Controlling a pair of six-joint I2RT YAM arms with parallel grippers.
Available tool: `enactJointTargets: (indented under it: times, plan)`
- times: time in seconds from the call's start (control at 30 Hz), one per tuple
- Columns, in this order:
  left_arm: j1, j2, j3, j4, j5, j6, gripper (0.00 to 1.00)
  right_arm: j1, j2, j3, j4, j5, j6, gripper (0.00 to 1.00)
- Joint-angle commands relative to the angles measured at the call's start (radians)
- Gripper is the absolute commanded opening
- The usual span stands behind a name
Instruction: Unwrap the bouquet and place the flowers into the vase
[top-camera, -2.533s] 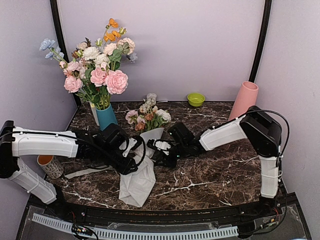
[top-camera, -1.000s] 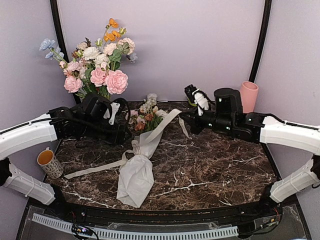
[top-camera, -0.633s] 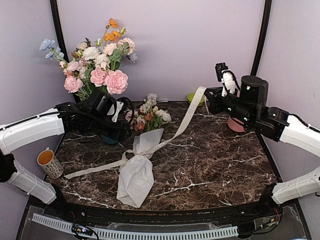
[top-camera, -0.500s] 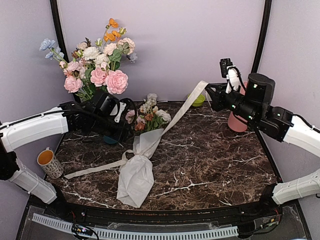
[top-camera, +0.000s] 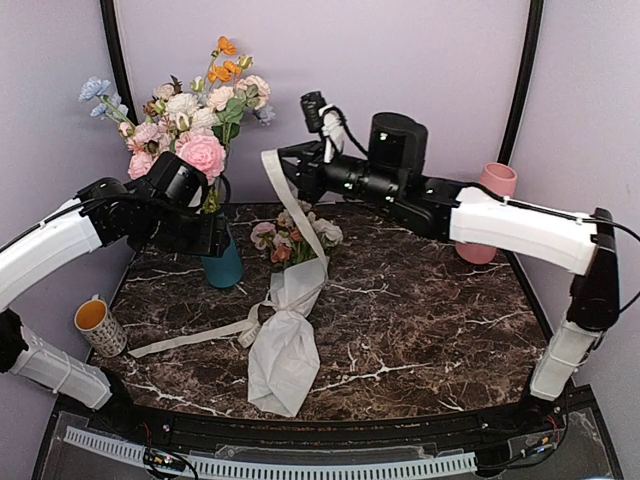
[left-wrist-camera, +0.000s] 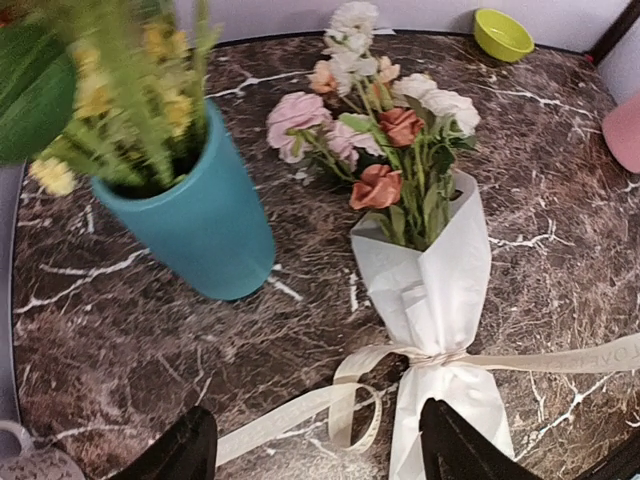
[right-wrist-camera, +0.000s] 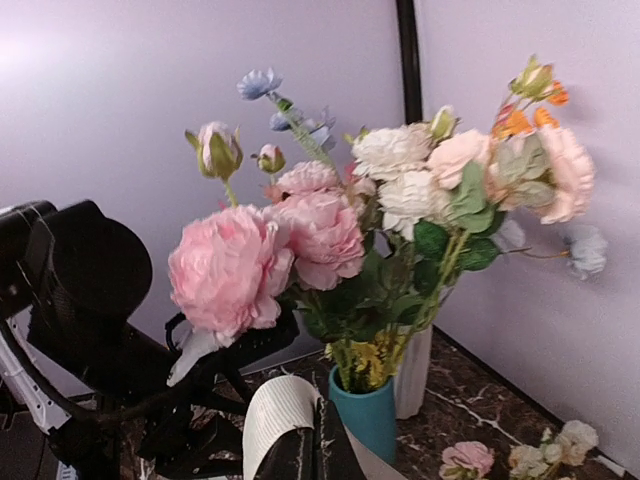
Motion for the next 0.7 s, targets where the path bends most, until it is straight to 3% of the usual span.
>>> enactJointTargets:
  times: [0.0, 0.2, 0.37, 0.4, 0.47, 0.5, 0.57, 0.67]
  plan:
    - [0.005, -0.127, -0.026, -0.210, -0.133, -0.213, 0.73, 0.074, 0.211, 0.143, 0.040, -0.138, 0.009, 0.00]
    - [0.007, -0.300, -0.113, -0.257, -0.115, -0.322, 0.72, 0.191, 0.487, 0.382, 0.008, -0.237, 0.025, 0.00]
    - [0.007, -0.363, -0.096, -0.337, -0.160, -0.345, 0.72, 0.243, 0.648, 0.588, -0.047, -0.297, 0.068, 0.00]
    - [0.007, -0.365, -0.082, -0.363, -0.178, -0.353, 0.72, 0.244, 0.641, 0.575, -0.021, -0.311, 0.086, 0.17]
    - [0.007, -0.363, -0.049, -0.416, -0.226, -0.377, 0.72, 0.245, 0.616, 0.539, -0.006, -0.300, 0.086, 0.62]
    - [0.007, -0.363, -0.034, -0.438, -0.248, -0.389, 0.72, 0.245, 0.606, 0.529, -0.018, -0.290, 0.074, 0.73]
    - [0.007, -0.366, -0.018, -0.433, -0.272, -0.372, 0.72, 0.245, 0.590, 0.528, -0.074, -0.265, 0.023, 0.88]
    - [0.007, -0.370, -0.010, -0.365, -0.265, -0.302, 0.72, 0.245, 0.548, 0.500, -0.141, -0.228, -0.035, 0.94]
